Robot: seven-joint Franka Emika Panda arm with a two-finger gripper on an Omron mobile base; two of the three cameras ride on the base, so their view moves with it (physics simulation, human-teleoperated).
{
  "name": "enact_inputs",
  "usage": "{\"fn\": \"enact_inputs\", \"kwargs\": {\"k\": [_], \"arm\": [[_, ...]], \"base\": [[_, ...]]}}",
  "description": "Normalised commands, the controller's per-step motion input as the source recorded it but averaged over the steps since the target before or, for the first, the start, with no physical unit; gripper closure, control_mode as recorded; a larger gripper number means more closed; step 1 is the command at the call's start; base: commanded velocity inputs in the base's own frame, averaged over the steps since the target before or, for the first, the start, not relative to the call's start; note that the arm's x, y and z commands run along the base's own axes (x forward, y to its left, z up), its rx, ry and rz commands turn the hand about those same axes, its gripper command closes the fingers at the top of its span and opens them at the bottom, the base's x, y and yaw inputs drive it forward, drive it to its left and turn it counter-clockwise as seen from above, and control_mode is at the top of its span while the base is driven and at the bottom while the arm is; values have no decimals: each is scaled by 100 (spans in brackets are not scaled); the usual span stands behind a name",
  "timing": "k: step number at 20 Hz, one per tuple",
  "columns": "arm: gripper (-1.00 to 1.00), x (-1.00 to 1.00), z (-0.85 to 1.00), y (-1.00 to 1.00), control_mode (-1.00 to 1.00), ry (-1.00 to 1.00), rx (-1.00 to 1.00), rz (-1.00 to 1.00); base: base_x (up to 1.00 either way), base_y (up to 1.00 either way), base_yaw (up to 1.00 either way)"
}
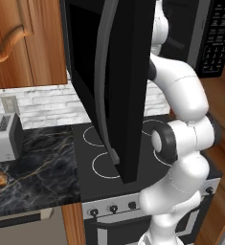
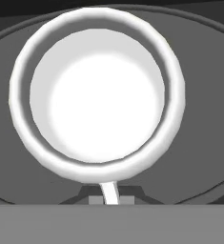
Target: Pick the mug from the counter and place it inside the microwave. Then close the microwave.
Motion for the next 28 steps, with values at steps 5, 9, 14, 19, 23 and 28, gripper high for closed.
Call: {"fn": "enact_inputs", "kwargs": {"k": [5, 9, 14, 19, 23, 28], "arm": [[100, 21, -4, 8, -100, 4, 0, 0], [100, 16, -8, 10, -100, 3, 0, 0], [100, 14, -6, 6, -100, 3, 0, 0], [100, 9, -12, 0, -100, 2, 0, 0], [100, 1, -20, 0, -100, 4, 0, 0], [100, 3, -19, 0, -100, 2, 0, 0]], "base": [[0, 0, 0], [0, 0, 0], [0, 0, 0], [0, 0, 0], [0, 0, 0], [0, 0, 0]]}}
